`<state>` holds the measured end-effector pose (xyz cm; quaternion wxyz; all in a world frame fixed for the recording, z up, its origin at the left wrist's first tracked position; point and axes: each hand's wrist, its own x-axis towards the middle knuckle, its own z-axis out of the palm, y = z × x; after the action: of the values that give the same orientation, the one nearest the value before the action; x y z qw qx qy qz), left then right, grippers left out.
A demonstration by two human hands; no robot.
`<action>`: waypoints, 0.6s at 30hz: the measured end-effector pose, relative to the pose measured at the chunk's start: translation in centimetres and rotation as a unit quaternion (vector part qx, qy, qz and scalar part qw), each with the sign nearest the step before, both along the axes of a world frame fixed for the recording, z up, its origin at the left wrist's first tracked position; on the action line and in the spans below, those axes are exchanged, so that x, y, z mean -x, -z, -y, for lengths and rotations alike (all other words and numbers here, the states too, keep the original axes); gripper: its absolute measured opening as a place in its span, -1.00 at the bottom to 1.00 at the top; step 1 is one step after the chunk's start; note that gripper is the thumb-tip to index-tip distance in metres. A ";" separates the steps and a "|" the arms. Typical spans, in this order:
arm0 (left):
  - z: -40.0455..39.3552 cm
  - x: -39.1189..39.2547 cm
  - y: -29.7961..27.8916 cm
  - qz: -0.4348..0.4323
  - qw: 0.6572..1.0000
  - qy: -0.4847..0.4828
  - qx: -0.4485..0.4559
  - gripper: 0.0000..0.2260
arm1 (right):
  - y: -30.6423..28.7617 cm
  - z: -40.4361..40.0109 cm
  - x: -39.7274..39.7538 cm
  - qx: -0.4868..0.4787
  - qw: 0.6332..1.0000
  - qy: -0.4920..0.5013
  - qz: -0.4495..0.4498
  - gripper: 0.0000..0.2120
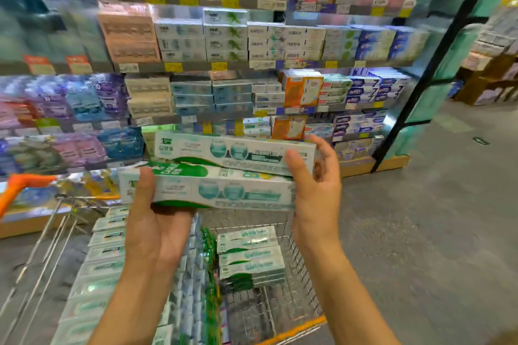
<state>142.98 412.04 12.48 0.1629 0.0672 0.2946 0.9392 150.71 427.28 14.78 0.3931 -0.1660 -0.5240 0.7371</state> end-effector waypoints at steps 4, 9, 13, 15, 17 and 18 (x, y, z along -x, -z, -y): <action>-0.6 1.4 2.4 0.098 0.995 -0.013 -0.001 -0.64 | 2.4 -0.7 1.7 -0.054 0.997 -0.006 0.056 -0.51; -1.6 3.9 5.4 0.198 0.978 -0.028 0.064 -0.29 | 6.5 -3.8 4.0 0.052 0.991 -0.011 0.126 -0.49; -1.0 6.7 8.9 0.252 0.961 -0.073 0.093 -0.08 | 10.2 -8.9 5.3 0.236 0.959 0.008 0.159 -0.57; -0.9 7.5 10.1 0.265 0.953 -0.098 0.104 -0.10 | 13.1 -11.0 6.3 0.271 0.940 -0.017 0.205 -0.65; -1.0 8.4 10.8 0.270 0.947 -0.120 0.127 -0.26 | 16.4 -12.3 8.0 0.294 0.921 -0.038 0.252 -0.80; -1.1 8.9 10.8 0.268 0.945 -0.125 0.139 -0.37 | 18.5 -12.8 9.0 0.304 0.911 -0.043 0.274 -0.88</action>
<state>134.05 413.15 1.71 0.1244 -0.2473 0.3737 0.8853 141.69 440.10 -3.69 0.1327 -0.4506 -0.3678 0.8025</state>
